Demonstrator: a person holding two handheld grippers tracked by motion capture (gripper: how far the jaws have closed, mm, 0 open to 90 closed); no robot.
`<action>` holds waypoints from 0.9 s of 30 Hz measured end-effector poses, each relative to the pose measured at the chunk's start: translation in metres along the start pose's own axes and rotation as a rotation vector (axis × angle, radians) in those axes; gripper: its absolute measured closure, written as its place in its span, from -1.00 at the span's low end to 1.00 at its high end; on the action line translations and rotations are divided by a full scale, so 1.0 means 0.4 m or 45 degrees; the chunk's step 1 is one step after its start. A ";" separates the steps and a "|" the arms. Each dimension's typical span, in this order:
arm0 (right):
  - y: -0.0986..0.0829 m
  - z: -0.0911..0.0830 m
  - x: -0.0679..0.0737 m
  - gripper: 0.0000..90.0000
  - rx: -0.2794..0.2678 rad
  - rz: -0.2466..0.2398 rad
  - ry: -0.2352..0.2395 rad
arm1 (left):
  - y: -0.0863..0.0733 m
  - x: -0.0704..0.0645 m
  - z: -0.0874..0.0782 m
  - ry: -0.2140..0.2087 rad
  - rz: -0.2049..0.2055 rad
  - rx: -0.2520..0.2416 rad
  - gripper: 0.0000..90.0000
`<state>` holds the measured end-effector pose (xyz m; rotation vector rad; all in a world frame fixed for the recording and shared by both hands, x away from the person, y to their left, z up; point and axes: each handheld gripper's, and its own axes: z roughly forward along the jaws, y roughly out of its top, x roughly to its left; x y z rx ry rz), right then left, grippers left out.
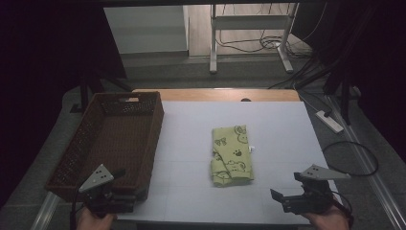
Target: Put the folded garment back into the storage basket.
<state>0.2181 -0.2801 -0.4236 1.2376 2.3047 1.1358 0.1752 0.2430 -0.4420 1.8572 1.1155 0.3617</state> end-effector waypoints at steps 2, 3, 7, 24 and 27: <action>0.004 0.005 0.001 -1.00 0.002 -0.003 0.005 | 0.006 -0.003 0.005 0.002 0.009 0.010 -1.00; 0.007 0.011 0.001 -1.00 0.008 -0.006 0.008 | 0.009 -0.004 0.008 0.004 0.015 0.016 -1.00; 0.015 0.021 0.001 -1.00 0.018 0.008 0.010 | 0.026 -0.007 0.016 0.010 0.033 0.036 -1.00; 0.039 0.060 0.004 -1.00 0.050 0.005 0.019 | 0.089 -0.027 0.071 -0.026 0.059 0.050 -1.00; 0.042 0.062 0.004 -1.00 0.052 0.003 0.018 | 0.096 -0.032 0.080 -0.036 0.067 0.054 -1.00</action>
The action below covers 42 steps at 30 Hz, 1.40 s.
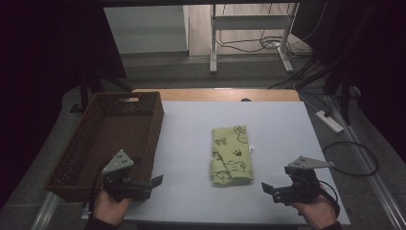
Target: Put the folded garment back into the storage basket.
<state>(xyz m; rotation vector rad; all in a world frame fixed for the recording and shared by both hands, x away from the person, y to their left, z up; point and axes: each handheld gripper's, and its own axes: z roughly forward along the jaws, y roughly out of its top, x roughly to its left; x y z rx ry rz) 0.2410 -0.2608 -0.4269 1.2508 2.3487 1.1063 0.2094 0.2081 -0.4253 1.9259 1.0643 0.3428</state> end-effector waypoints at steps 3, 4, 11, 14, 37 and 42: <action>0.002 0.002 0.000 -1.00 0.001 -0.004 0.000 | 0.012 -0.006 0.015 -0.009 0.013 0.011 -1.00; 0.004 0.006 0.000 -1.00 0.006 -0.008 0.000 | 0.016 -0.008 0.020 -0.015 0.015 0.012 -1.00; 0.011 0.014 -0.001 -1.00 0.015 -0.015 0.002 | 0.041 -0.017 0.052 -0.030 0.028 0.022 -1.00; 0.015 0.019 -0.003 -1.00 0.018 -0.007 0.002 | 0.047 -0.020 0.067 -0.039 0.030 0.022 -1.00; 0.036 0.054 -0.006 -1.00 0.083 -0.006 0.002 | 0.112 -0.034 0.181 -0.083 0.065 0.062 -1.00; 0.040 0.062 -0.006 -1.00 0.102 -0.003 -0.001 | 0.123 -0.023 0.217 -0.080 0.045 0.085 -1.00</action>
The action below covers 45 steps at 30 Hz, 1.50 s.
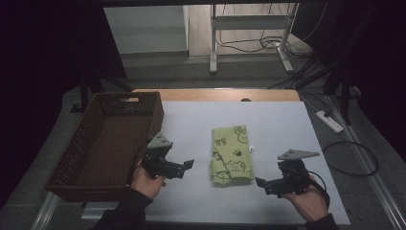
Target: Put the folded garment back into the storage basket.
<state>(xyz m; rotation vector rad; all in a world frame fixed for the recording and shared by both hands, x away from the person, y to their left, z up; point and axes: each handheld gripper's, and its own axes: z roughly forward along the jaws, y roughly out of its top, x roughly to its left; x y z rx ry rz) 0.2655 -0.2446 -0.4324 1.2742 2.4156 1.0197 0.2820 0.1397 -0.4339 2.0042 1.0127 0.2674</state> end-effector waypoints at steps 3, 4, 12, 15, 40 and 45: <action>0.006 0.008 -0.001 -1.00 0.007 -0.004 0.000 | 0.011 0.002 0.014 -0.005 -0.008 0.006 -1.00; 0.006 0.008 -0.001 -1.00 0.007 -0.004 0.000 | 0.014 0.001 0.019 -0.004 -0.005 0.008 -1.00; 0.017 0.025 -0.005 -1.00 0.028 -0.013 -0.005 | 0.036 0.005 0.063 0.001 0.011 0.030 -1.00; 0.021 0.031 -0.005 -1.00 0.036 -0.016 -0.004 | 0.046 0.004 0.082 -0.002 0.015 0.035 -1.00; 0.055 0.092 -0.024 -1.00 0.091 -0.039 -0.015 | 0.115 0.029 0.236 0.029 0.011 0.138 -0.98; 0.060 0.105 -0.024 -1.00 0.111 -0.042 -0.025 | 0.120 0.044 0.258 0.035 0.033 0.155 -0.98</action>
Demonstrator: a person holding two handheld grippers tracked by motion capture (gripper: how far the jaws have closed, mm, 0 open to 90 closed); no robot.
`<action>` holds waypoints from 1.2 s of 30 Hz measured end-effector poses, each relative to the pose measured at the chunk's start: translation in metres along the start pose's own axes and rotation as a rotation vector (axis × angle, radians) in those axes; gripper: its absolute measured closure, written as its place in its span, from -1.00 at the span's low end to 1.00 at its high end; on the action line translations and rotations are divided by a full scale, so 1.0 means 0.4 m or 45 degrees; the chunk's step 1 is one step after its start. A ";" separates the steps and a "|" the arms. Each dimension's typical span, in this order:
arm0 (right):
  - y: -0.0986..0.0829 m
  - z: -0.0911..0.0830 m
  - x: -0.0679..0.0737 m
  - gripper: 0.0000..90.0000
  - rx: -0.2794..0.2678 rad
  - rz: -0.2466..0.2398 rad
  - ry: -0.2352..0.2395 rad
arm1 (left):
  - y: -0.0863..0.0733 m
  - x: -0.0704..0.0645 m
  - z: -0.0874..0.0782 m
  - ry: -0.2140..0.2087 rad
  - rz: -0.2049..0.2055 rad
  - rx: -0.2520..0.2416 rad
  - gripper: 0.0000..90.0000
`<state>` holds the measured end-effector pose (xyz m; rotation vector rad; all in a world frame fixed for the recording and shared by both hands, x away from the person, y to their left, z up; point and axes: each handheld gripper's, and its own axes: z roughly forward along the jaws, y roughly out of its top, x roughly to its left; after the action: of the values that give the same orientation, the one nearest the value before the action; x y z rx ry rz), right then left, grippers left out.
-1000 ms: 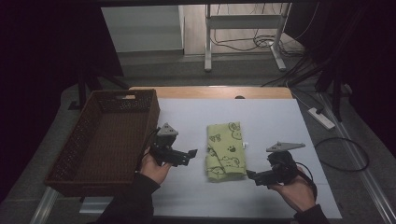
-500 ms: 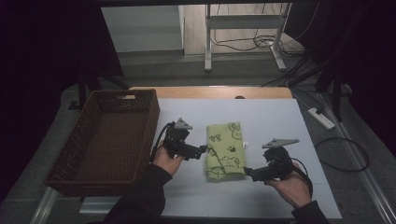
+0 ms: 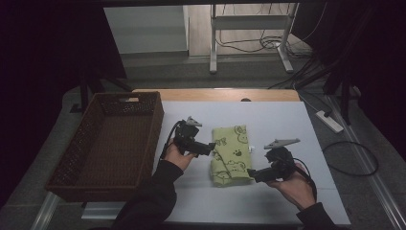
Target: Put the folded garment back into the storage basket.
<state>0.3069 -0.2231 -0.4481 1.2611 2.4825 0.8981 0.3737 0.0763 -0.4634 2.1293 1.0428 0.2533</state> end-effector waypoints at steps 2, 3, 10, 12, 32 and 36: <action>0.003 0.007 -0.002 -1.00 0.006 -0.005 -0.003 | 0.004 0.005 0.008 0.009 0.010 0.010 -0.98; 0.005 0.010 -0.002 -1.00 0.008 -0.001 -0.005 | 0.006 0.007 0.013 0.010 0.013 0.012 -0.98; 0.023 0.034 -0.005 -1.00 0.022 -0.008 -0.007 | 0.025 0.024 0.045 0.005 0.026 0.025 -0.98; 0.028 0.042 -0.004 -1.00 0.030 -0.011 -0.006 | 0.029 0.026 0.055 0.015 0.035 0.029 -0.98; 0.063 0.106 -0.028 -1.00 0.051 -0.020 -0.051 | 0.061 0.058 0.143 0.032 0.047 0.062 -0.98; 0.066 0.122 -0.034 -1.00 0.071 -0.022 -0.061 | 0.068 0.061 0.156 0.042 0.052 0.067 -0.98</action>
<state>0.3540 -0.2014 -0.4716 1.2613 2.4932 0.7906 0.4349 0.0505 -0.4922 2.2020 1.0364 0.2841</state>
